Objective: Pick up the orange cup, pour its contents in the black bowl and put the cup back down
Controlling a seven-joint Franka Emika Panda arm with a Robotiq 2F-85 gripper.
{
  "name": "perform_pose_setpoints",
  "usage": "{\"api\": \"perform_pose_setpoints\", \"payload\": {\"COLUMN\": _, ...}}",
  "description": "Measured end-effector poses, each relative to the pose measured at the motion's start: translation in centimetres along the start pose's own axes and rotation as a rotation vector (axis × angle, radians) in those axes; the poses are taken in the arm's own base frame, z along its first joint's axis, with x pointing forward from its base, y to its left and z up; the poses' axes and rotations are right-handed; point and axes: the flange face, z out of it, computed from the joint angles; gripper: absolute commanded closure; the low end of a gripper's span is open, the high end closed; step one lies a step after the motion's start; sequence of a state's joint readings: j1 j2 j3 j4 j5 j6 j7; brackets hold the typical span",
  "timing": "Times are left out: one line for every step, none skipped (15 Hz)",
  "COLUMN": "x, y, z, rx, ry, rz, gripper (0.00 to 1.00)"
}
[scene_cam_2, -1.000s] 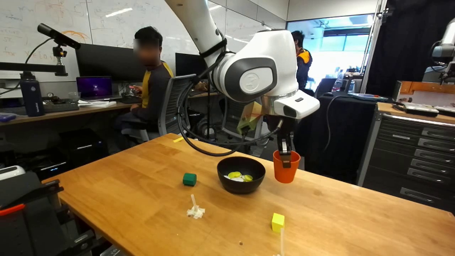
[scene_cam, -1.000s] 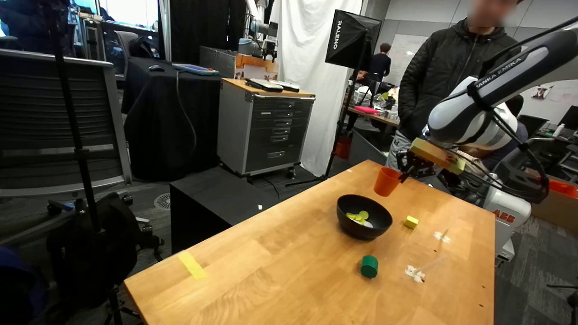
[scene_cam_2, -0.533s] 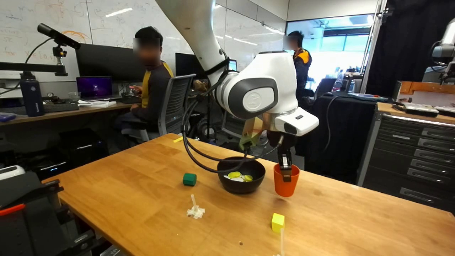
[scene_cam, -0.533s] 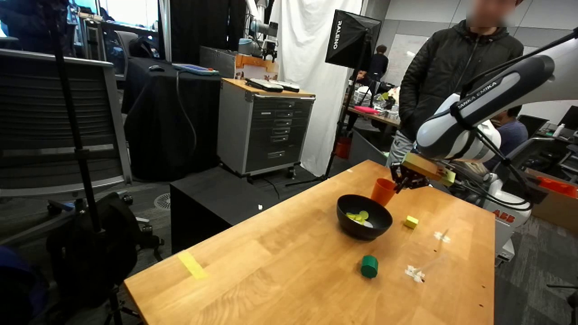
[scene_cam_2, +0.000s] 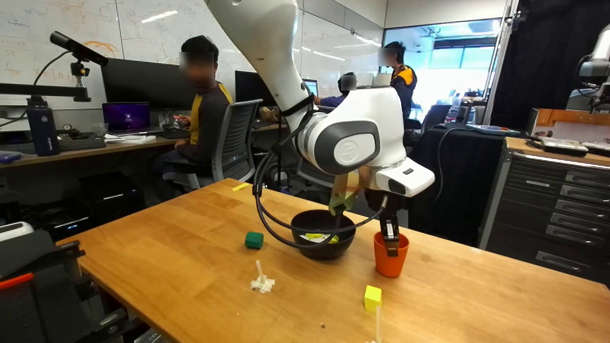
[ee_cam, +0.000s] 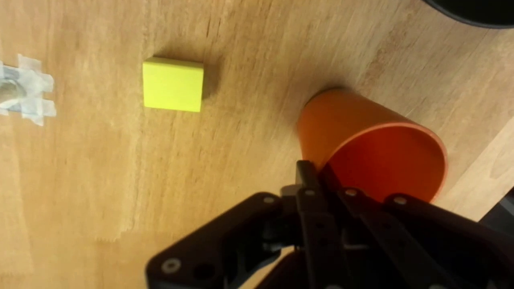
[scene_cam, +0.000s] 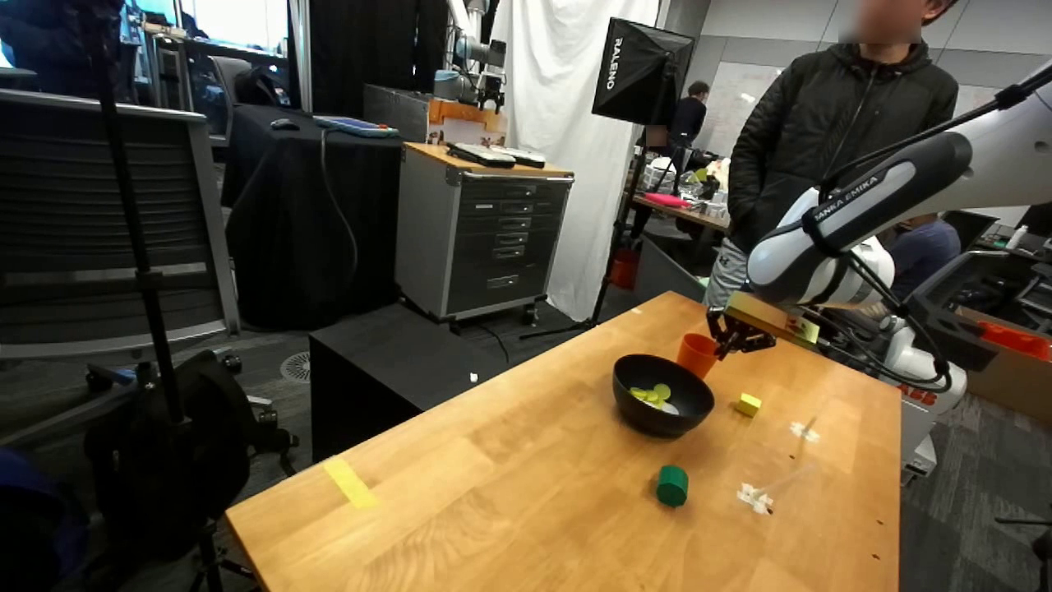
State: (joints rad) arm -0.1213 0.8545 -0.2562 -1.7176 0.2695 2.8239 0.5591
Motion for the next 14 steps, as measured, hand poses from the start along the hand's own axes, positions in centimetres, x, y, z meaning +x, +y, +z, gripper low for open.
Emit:
{"api": "perform_pose_setpoints", "payload": {"x": 0.1, "y": -0.2, "z": 0.0, "rx": 0.002, "ry": 0.003, "rz": -0.001, "gripper": 0.69}}
{"api": "perform_pose_setpoints", "payload": {"x": 0.2, "y": -0.3, "z": -0.1, "rx": 0.005, "ry": 0.005, "rz": -0.002, "gripper": 0.68}}
{"api": "perform_pose_setpoints", "payload": {"x": 0.3, "y": -0.5, "z": -0.1, "rx": 0.008, "ry": 0.008, "rz": -0.002, "gripper": 0.66}}
{"api": "perform_pose_setpoints", "payload": {"x": 0.5, "y": -0.6, "z": -0.3, "rx": 0.011, "ry": 0.011, "rz": -0.003, "gripper": 0.60}}
{"api": "perform_pose_setpoints", "payload": {"x": 0.6, "y": -0.8, "z": -0.4, "rx": 0.015, "ry": 0.015, "rz": -0.003, "gripper": 0.53}}
{"api": "perform_pose_setpoints", "payload": {"x": 0.7, "y": -0.9, "z": -0.5, "rx": 0.018, "ry": 0.018, "rz": -0.004, "gripper": 0.44}}
{"api": "perform_pose_setpoints", "payload": {"x": 0.9, "y": -1.1, "z": -0.7, "rx": 0.021, "ry": 0.021, "rz": -0.004, "gripper": 0.37}}
{"api": "perform_pose_setpoints", "payload": {"x": 1.0, "y": -1.2, "z": -0.8, "rx": 0.024, "ry": 0.023, "rz": -0.004, "gripper": 0.29}}
{"api": "perform_pose_setpoints", "payload": {"x": 1.1, "y": -1.3, "z": -0.9, "rx": 0.027, "ry": 0.026, "rz": -0.005, "gripper": 0.22}}
{"api": "perform_pose_setpoints", "payload": {"x": 1.2, "y": -1.5, "z": -1.0, "rx": 0.029, "ry": 0.028, "rz": -0.005, "gripper": 0.13}}
{"api": "perform_pose_setpoints", "payload": {"x": 1.2, "y": -1.6, "z": -1.2, "rx": 0.032, "ry": 0.030, "rz": -0.005, "gripper": 0.07}}
{"api": "perform_pose_setpoints", "payload": {"x": 1.3, "y": -1.8, "z": -1.5, "rx": 0.037, "ry": 0.032, "rz": -0.006, "gripper": 0.01}}
{"api": "perform_pose_setpoints", "payload": {"x": 1.4, "y": -2.1, "z": -2.0, "rx": 0.045, "ry": 0.036, "rz": -0.007, "gripper": 0.00}}
{"api": "perform_pose_setpoints", "payload": {"x": 1.5, "y": -2.5, "z": -2.7, "rx": 0.056, "ry": 0.043, "rz": -0.010, "gripper": 0.00}}
